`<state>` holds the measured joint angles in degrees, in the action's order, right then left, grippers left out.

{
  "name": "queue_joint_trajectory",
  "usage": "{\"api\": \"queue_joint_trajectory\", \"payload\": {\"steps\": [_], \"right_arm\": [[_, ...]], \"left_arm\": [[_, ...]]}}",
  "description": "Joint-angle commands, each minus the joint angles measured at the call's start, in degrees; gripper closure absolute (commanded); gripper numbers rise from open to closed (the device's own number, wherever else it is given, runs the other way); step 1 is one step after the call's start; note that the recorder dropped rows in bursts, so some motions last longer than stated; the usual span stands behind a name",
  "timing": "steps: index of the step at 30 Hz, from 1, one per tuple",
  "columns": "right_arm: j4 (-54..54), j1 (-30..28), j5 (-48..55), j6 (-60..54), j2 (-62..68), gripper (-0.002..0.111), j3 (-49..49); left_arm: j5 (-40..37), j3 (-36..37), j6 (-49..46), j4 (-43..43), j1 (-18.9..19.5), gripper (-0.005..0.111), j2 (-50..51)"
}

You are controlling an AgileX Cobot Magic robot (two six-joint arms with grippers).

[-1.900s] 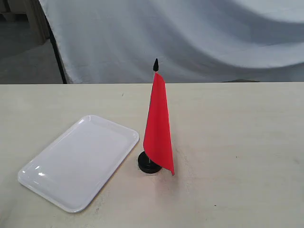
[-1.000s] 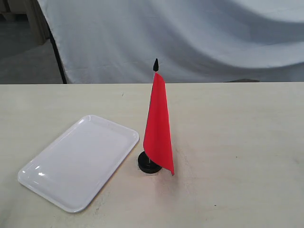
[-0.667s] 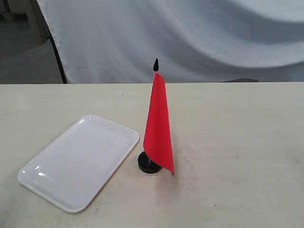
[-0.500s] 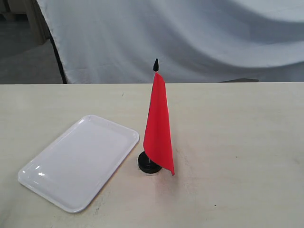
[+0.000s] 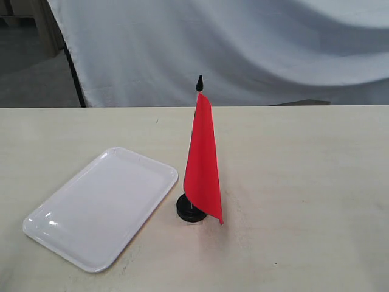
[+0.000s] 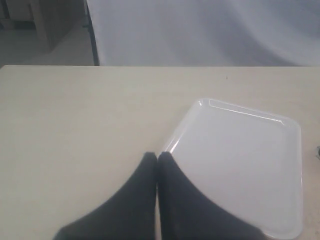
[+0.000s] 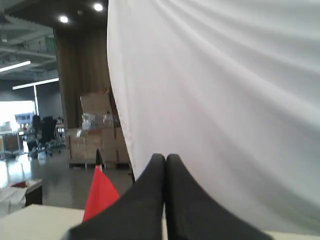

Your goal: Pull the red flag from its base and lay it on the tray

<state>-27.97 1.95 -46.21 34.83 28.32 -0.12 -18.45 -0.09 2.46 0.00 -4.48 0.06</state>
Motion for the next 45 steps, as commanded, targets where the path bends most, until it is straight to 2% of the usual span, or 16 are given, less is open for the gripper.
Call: {"api": "queue_joint_trajectory", "payload": {"steps": [1,8,12,14,17,19,21,22,25,29,32,37,40,42,45], "right_arm": [[-0.98,0.32,-8.24,-5.63,12.01,0.108,0.12],[0.84,0.32,-19.12,-10.64,32.74,0.108,-1.37],[-4.56,0.32,-19.97,-10.04,43.71,0.107,-4.99],[-7.56,0.32,-22.32,-9.63,48.79,0.101,-6.79],[-11.44,0.32,-23.75,-9.60,54.28,0.077,-9.05],[-13.24,0.32,-23.75,-9.31,56.66,0.051,-10.27],[-15.26,0.32,-23.75,-8.73,58.30,0.017,-11.36],[-16.74,0.32,-23.75,-8.73,58.80,0.004,-11.90],[-22.81,0.96,-23.75,-7.30,59.27,0.004,-14.05],[-21.29,5.12,-23.75,-10.33,59.27,0.004,-15.37],[-13.76,10.23,-19.78,-14.96,59.27,0.004,-16.47],[5.02,21.98,-7.94,-24.37,59.37,0.004,-20.00],[15.99,27.38,-4.58,-29.84,59.37,0.004,-22.22],[20.93,29.54,-4.17,-32.15,59.37,0.004,-23.28],[21.78,30.69,-4.43,-32.23,59.37,0.004,-24.72]], "left_arm": [[0.00,0.09,-0.08,0.00,-0.25,0.107,-0.06],[0.00,0.09,-0.08,0.00,-0.25,0.107,-0.06],[0.00,0.09,-0.08,0.00,-0.25,0.107,-0.06],[0.00,0.09,-0.08,0.00,-0.25,0.107,-0.06],[0.00,0.09,-0.08,0.00,-0.25,0.107,-0.06],[0.00,0.09,-0.08,0.00,-0.25,0.107,-0.06],[0.00,0.09,-0.08,0.00,-0.25,0.107,-0.06],[0.00,0.09,-0.08,0.00,-0.25,0.107,-0.06],[0.00,0.09,-0.08,0.00,-0.25,0.107,-0.06],[0.00,0.09,-0.08,0.00,-0.25,0.107,-0.06],[0.00,0.09,-0.08,0.00,-0.25,0.107,-0.06],[0.00,0.09,-0.08,0.00,-0.25,0.107,-0.06],[0.00,0.09,-0.08,0.00,-0.25,0.107,-0.06],[0.00,0.09,-0.08,0.00,-0.25,0.107,-0.06],[0.00,0.09,-0.08,0.00,-0.25,0.107,-0.06]]}}
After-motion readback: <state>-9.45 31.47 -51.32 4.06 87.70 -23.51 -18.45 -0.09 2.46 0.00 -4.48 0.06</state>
